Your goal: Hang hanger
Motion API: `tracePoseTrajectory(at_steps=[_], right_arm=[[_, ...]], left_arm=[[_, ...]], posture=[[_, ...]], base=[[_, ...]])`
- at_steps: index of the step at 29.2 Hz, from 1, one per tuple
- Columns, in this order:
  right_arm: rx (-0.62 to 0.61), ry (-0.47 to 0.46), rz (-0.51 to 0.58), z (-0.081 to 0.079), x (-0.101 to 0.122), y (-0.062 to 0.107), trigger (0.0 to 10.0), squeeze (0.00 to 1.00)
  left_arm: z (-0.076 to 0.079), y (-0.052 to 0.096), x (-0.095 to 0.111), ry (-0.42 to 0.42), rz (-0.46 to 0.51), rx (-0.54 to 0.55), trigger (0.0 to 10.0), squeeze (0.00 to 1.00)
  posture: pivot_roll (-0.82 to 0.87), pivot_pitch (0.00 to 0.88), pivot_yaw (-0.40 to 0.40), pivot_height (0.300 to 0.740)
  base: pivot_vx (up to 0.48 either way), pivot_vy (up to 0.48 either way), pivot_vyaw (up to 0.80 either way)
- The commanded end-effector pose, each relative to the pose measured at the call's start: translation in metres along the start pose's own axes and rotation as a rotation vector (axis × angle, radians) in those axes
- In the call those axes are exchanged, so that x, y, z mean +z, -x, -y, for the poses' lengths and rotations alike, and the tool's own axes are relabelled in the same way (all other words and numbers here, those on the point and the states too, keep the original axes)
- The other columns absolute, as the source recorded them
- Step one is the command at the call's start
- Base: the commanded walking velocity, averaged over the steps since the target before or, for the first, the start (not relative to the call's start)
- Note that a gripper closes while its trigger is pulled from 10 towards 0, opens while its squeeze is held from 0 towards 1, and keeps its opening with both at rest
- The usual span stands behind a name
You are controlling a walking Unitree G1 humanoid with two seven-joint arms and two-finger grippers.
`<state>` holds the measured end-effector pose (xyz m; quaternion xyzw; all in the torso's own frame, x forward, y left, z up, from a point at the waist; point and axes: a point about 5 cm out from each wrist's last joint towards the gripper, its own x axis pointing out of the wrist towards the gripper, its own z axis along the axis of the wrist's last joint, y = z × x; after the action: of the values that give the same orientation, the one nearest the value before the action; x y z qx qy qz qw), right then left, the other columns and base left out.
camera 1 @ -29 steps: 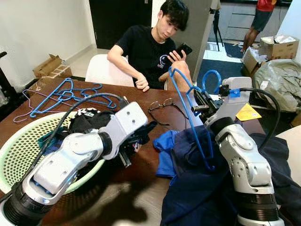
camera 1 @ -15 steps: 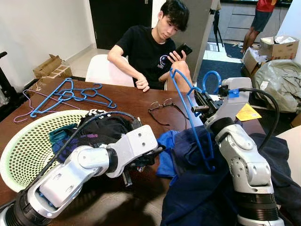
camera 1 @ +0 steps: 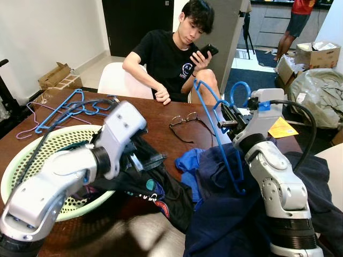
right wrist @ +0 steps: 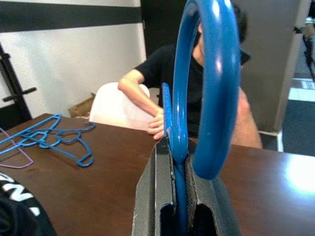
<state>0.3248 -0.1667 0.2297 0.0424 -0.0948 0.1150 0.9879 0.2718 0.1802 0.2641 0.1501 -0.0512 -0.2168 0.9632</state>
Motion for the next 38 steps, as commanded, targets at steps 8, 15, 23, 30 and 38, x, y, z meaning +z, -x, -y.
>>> tracePoseTrajectory(at_steps=[8,15,23,30,38], right_arm=[[0.017,0.010,0.000,-0.002,0.001,-0.003,10.0,0.00],[0.028,0.014,0.000,-0.004,0.001,-0.004,10.0,0.00],[0.023,0.023,-0.001,-0.002,0.002,-0.001,10.0,0.00],[0.024,0.028,-0.002,-0.001,0.003,0.001,10.0,0.00],[0.017,0.040,-0.006,0.001,0.005,0.005,10.0,0.00]], left_arm=[[-0.026,0.029,-0.056,0.096,-0.192,0.307,10.0,0.60],[-0.037,0.023,-0.083,0.436,-0.084,0.466,10.0,0.00],[-0.053,0.018,-0.110,0.661,-0.053,0.584,10.0,0.00],[-0.057,0.006,-0.118,0.792,-0.014,0.585,10.0,0.00],[-0.053,-0.017,-0.134,0.908,-0.046,0.559,10.0,0.00]], posture=[[0.09,0.000,-0.041,0.740],[0.08,0.000,-0.040,0.740],[0.06,0.000,-0.037,0.740],[0.04,0.005,-0.033,0.740],[0.02,0.026,-0.024,0.740]], base=[[0.000,0.000,0.00],[0.000,0.000,0.00],[0.000,0.000,0.00],[0.000,0.000,0.00],[0.000,0.000,0.00]])
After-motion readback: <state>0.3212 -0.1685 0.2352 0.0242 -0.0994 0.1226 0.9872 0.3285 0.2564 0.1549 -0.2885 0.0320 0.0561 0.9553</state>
